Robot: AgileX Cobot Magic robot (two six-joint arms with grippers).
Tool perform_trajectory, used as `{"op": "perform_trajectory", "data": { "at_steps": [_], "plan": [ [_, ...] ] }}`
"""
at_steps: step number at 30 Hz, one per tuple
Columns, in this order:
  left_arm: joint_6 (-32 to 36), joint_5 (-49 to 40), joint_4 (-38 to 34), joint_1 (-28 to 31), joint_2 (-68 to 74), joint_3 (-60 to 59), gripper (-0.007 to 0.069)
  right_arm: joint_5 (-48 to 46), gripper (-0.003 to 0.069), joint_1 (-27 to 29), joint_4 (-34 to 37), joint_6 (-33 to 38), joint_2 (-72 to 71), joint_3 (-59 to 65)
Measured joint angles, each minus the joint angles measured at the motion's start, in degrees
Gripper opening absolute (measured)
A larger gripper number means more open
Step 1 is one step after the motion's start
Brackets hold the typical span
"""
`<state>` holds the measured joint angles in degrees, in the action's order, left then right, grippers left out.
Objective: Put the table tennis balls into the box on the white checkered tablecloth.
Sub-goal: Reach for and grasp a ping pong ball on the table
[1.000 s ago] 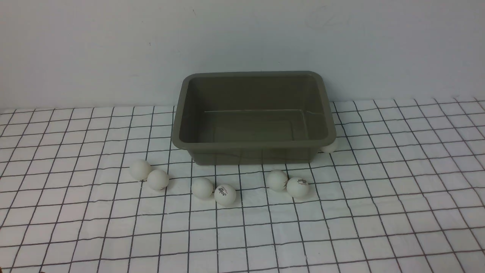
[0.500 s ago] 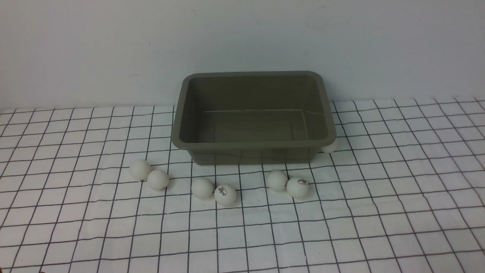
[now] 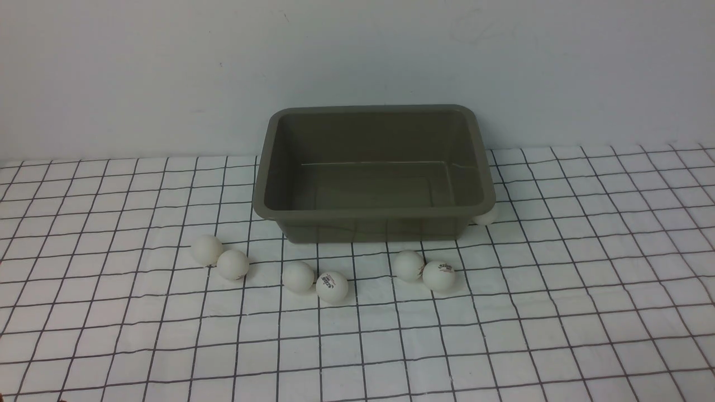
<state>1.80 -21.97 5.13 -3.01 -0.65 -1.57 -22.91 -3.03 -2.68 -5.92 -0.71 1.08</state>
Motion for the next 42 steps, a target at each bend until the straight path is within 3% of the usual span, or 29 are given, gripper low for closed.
{"op": "perform_trajectory", "data": {
  "at_steps": [14, 21, 23, 28, 42],
  "plan": [
    [0.00, 0.00, 0.00, 0.00, 0.00, 0.00, 0.0405, 4.91, 0.0482, 0.00, 1.39, -0.30, 0.00, -0.23],
    [0.00, 0.00, 0.00, 0.00, 0.00, 0.00, 0.0405, -1.39, 0.0482, 0.00, 1.85, -0.30, 0.57, -16.29],
    [0.00, 0.00, 0.00, 0.00, 0.00, 0.00, 0.0405, -7.22, 0.0482, 0.00, 3.42, -0.35, 2.89, -24.06],
    [0.00, 0.00, 0.00, 0.00, 0.00, 0.00, 0.0405, -12.55, 0.0482, 0.00, 7.18, -0.43, 3.97, -29.11],
    [0.00, 0.00, 0.00, 0.00, 0.00, 0.00, 0.0405, -9.18, 0.0482, 0.00, 23.80, -0.99, 5.92, -29.43]
  ]
}}
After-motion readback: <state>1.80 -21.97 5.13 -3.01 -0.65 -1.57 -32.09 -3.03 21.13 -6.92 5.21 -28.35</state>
